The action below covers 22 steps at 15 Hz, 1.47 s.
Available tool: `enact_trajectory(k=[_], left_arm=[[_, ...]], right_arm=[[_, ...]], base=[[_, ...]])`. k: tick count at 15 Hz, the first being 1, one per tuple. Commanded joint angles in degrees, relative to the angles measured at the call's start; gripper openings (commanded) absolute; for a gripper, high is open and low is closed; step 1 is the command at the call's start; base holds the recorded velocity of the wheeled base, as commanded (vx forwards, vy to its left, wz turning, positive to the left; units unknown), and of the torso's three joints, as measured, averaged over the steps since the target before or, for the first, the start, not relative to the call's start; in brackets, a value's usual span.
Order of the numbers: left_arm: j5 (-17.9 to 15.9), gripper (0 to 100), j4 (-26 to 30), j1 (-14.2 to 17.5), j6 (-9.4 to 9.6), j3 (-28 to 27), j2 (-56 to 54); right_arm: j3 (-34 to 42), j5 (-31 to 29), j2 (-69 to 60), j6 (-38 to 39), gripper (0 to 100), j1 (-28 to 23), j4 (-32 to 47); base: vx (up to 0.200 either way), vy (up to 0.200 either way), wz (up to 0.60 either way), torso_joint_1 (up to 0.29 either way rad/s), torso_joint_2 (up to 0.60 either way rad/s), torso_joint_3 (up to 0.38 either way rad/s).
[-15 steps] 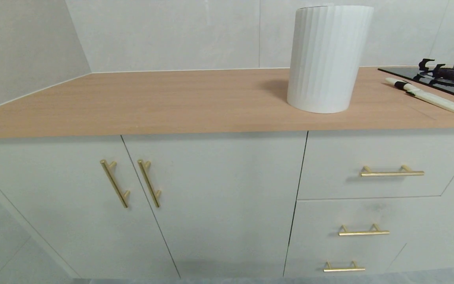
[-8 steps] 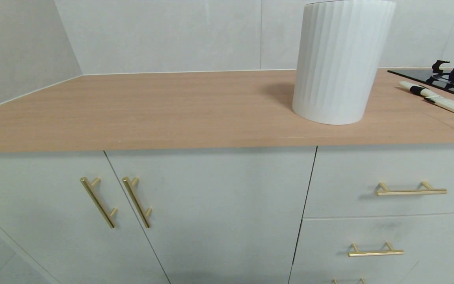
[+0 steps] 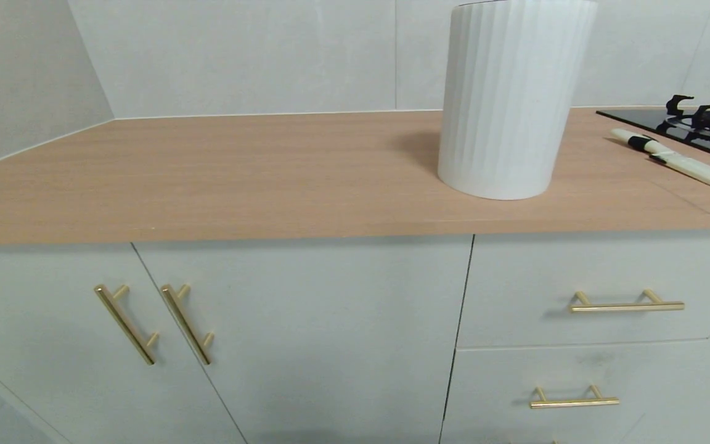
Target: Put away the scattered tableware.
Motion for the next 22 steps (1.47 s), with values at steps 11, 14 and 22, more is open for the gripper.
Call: enact_trajectory(k=[11,14,22], left_arm=[[0.2,100,-0.1,0.0,-0.15,0.0,0.0],[0.2,100,-0.1,0.0,-0.15,0.0,0.0],[0.2,100,-0.1,0.0,-0.15,0.0,0.0]], right_arm=[[0.0,0.0,0.1,0.0,100,0.0,0.0],[0.0,0.0,0.1,0.0,100,0.0,0.0],[0.0,0.0,0.1,0.0,100,0.0,0.0]], base=[[0.000,-0.091,0.00,0.002,0.00,0.001],[0.000,0.000,0.00,0.000,0.00,0.000],[0.000,0.000,0.00,0.000,0.00,0.000]])
